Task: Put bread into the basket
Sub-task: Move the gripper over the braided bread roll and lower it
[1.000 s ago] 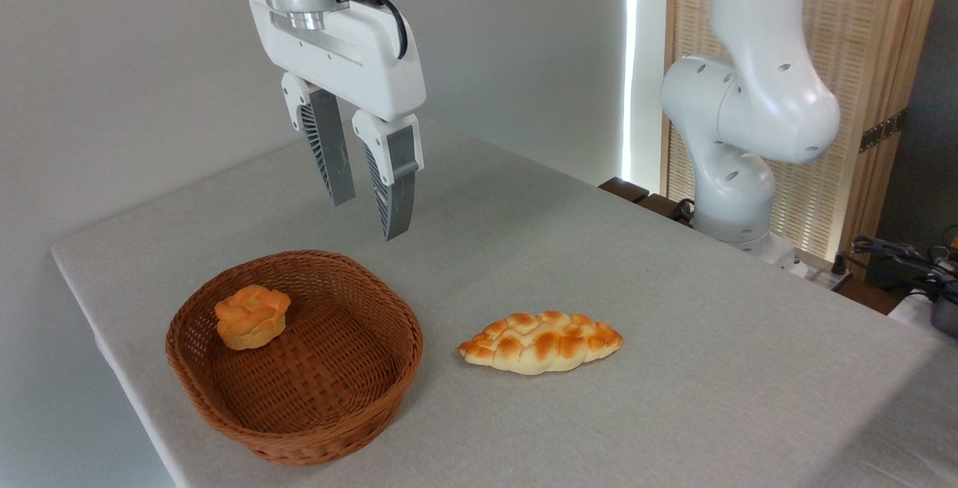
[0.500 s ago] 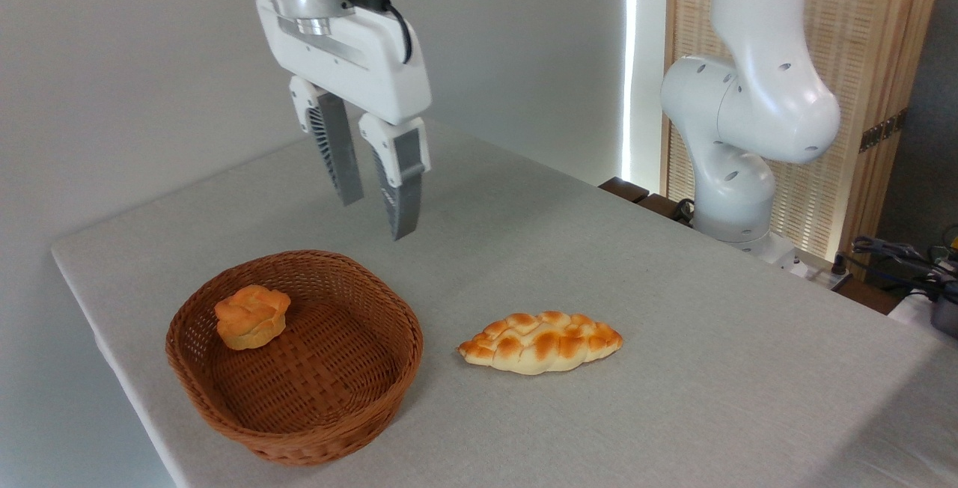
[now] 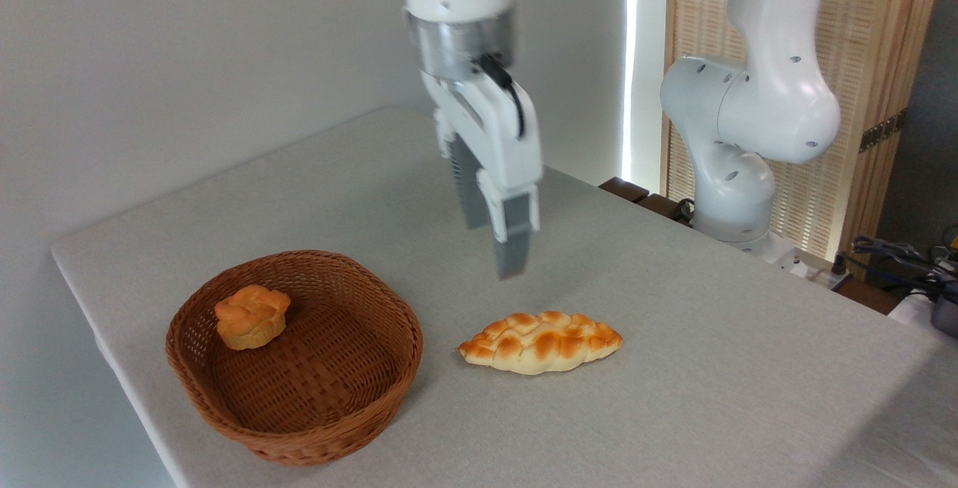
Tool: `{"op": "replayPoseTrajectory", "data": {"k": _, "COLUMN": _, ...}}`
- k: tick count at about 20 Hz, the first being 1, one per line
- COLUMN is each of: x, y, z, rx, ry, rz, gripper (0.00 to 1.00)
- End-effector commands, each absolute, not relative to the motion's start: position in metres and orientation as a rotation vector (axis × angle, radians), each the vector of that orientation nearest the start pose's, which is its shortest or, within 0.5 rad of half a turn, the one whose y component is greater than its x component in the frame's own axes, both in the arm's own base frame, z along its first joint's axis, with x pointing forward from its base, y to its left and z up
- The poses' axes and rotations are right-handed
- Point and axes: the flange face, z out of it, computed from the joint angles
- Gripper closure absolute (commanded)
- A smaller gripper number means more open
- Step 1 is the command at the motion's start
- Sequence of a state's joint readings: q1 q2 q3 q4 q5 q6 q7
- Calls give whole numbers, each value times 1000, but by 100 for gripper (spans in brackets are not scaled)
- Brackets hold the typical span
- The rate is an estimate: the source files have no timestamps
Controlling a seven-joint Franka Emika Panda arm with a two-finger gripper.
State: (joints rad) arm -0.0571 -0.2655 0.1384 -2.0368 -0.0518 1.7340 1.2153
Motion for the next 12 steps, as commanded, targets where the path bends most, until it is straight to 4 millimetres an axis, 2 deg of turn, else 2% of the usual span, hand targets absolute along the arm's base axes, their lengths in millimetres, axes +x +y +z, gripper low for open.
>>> {"op": "replayPoseTrajectory", "data": {"k": 1, "x": 454, "y": 45, "z": 523, "rx": -2677, "ry": 1813, "rz": -46, "gripper": 0}}
{"op": "replayPoseTrajectory", "data": {"k": 2, "x": 452, "y": 45, "z": 510, "rx": -2668, "ry": 1820, "rz": -49, "gripper": 0}}
{"op": "replayPoseTrajectory", "data": {"k": 5, "x": 449, "y": 49, "z": 472, "rx": -2491, "ry": 1902, "rz": 44, "gripper": 0}}
{"op": "replayPoseTrajectory", "data": {"k": 9, "x": 441, "y": 37, "z": 436, "rx": -2480, "ry": 1964, "rz": 131, "gripper": 0}}
{"op": "replayPoseTrajectory", "data": {"k": 12, "x": 441, "y": 28, "z": 420, "rx": -2463, "ry": 1992, "rz": 146, "gripper": 0}}
